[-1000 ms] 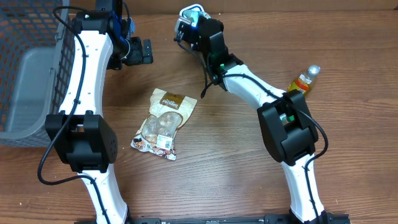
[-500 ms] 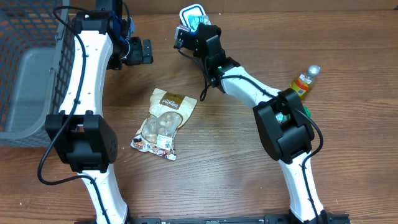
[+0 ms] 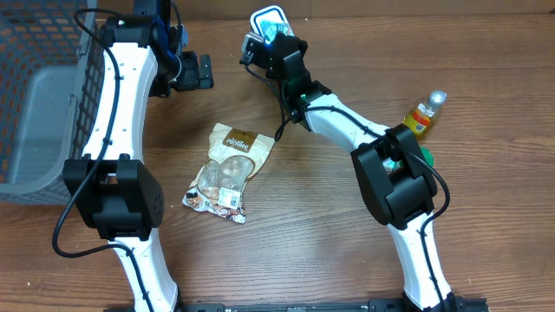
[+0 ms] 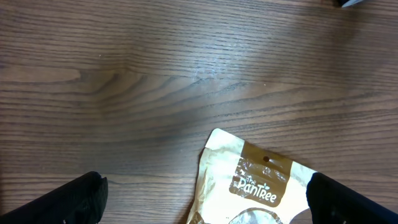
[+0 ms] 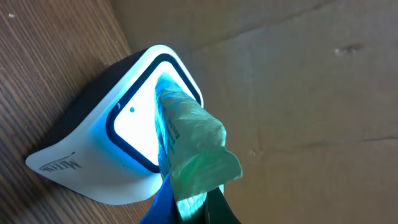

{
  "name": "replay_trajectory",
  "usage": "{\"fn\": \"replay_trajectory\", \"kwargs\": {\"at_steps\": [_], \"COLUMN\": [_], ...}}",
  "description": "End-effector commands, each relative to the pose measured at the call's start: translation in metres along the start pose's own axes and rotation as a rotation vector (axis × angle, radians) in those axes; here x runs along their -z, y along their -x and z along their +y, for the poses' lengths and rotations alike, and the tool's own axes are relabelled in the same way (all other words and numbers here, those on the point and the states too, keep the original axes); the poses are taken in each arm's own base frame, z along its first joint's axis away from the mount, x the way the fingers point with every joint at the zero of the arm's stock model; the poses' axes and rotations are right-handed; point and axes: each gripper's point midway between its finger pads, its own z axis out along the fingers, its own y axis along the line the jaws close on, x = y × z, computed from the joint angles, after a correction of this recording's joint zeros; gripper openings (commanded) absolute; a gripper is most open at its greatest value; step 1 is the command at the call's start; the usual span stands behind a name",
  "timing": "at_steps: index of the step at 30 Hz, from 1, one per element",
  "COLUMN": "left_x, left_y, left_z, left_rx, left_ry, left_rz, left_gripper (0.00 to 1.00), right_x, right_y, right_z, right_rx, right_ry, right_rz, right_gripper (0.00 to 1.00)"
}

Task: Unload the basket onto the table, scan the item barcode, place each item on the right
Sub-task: 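Move the wipes pack back down and lower it onto the table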

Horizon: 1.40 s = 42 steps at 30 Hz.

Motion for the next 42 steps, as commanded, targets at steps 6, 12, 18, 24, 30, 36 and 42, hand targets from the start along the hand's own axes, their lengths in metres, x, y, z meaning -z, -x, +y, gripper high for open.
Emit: {"fn": "replay_trajectory", "kwargs": {"at_steps": [6, 12, 18, 24, 30, 36, 42], "left_x": [-0.004, -0.004, -0.004, -0.004, -0.004, -0.004, -0.004], "left_y": [-0.001, -0.001, -0.001, -0.001, -0.001, -0.001, -0.001], "left_z": [0.002, 0.002, 0.002, 0.002, 0.002, 0.002, 0.002], "left_rx": [-0.006, -0.006, -0.006, -0.006, -0.006, -0.006, -0.006], "left_ry": [0.008, 0.008, 0.008, 0.008, 0.008, 0.008, 0.008], "left_rz": [0.009, 0.009, 0.009, 0.009, 0.009, 0.009, 0.009], "left_gripper": [1.00, 1.00, 1.00, 1.00, 1.00, 1.00, 1.00], "right_x": [0.095, 0.144, 0.212, 0.249, 0.260, 0.252, 0.244], "right_y": [0.013, -0.020, -0.024, -0.049, -0.070, -0.082, -0.089], "right_z": [-0.116, -0.055, 0.041, 0.075, 0.093, 0.101, 0.097], "right_rx": [-0.506, -0.700, -0.769, -0.693, -0.641, -0.631, -0.627], "right_ry": [-0.010, 0.313, 0.876, 1.076, 1.127, 1.093, 1.049], "right_rz": [0.033, 0.264, 0.432, 0.569, 0.630, 0.646, 0.651], "right_gripper": [0.04, 0.04, 0.06, 0.10, 0.10, 0.26, 0.30]}}
